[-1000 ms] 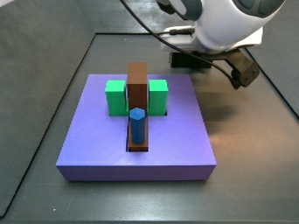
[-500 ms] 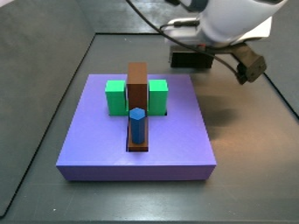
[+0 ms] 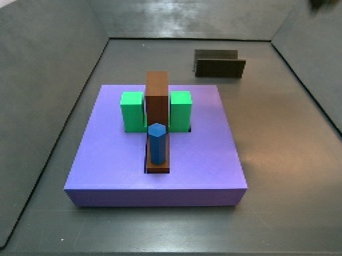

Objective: Pick up the red object. Move up. Place the red object on the fixture. Regrasp the red object. Move to above the board. Insert the red object.
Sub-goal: Move to above the board.

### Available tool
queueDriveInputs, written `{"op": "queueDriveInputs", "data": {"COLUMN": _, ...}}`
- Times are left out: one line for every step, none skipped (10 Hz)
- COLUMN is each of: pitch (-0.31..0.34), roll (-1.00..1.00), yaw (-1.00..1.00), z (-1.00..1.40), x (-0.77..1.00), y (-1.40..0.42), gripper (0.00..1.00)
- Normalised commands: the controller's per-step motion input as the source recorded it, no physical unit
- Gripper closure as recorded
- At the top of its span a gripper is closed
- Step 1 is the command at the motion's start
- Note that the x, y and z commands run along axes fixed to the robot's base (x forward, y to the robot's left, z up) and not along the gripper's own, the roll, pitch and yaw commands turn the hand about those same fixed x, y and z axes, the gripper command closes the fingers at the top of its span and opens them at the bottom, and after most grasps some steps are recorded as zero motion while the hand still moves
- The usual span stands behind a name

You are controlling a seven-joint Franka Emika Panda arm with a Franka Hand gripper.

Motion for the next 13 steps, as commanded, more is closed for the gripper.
{"op": "queueDriveInputs", "data": {"pitch": -0.025, "roll": -0.02, "yaw": 0.01, "z": 1.4, "x": -0.06, "y": 0.03, "gripper": 1.0}}
{"op": "queueDriveInputs", "data": {"pitch": -0.014, "roll": -0.02, "yaw": 0.0, "z": 0.68, "x": -0.03, "y": 0.01, "gripper": 1.0}}
{"op": "queueDriveInputs", "data": {"pitch": 0.144, "roll": -1.0, "yaw": -0.12, "z": 0.28, "x": -1.08, "y": -1.4, "gripper": 1.0}}
{"op": "queueDriveInputs", "data": {"pitch": 0.141, "roll": -1.0, "yaw": -0.12, "z": 0.26, "x": -1.1, "y": -1.4, "gripper": 1.0}}
{"op": "queueDriveInputs", "data": {"pitch": 0.129, "roll": -1.0, "yaw": -0.1, "z": 0.28, "x": -1.18, "y": -1.4, "gripper": 1.0}}
{"op": "queueDriveInputs", "data": {"pitch": 0.139, "roll": -1.0, "yaw": -0.09, "z": 0.25, "x": -1.19, "y": -1.4, "gripper": 1.0}}
{"op": "queueDriveInputs", "data": {"pitch": 0.147, "roll": -1.0, "yaw": -0.08, "z": 0.26, "x": -1.16, "y": -1.4, "gripper": 1.0}}
{"op": "queueDriveInputs", "data": {"pitch": 0.151, "roll": -1.0, "yaw": -0.07, "z": 0.15, "x": -0.73, "y": -0.85, "gripper": 1.0}}
{"op": "queueDriveInputs", "data": {"pitch": 0.152, "roll": -1.0, "yaw": -0.06, "z": 0.07, "x": -0.44, "y": -0.49, "gripper": 1.0}}
{"op": "queueDriveInputs", "data": {"pitch": 0.141, "roll": -1.0, "yaw": -0.04, "z": 0.02, "x": -0.14, "y": -0.09, "gripper": 1.0}}
{"op": "queueDriveInputs", "data": {"pitch": 0.132, "roll": -1.0, "yaw": -0.04, "z": 0.01, "x": -0.09, "y": -0.02, "gripper": 1.0}}
{"op": "queueDriveInputs", "data": {"pitch": 0.11, "roll": -1.0, "yaw": -0.01, "z": 0.0, "x": -0.06, "y": 0.01, "gripper": 1.0}}
{"op": "queueDriveInputs", "data": {"pitch": 0.094, "roll": -0.96, "yaw": -0.02, "z": 0.0, "x": -0.06, "y": 0.01, "gripper": 1.0}}
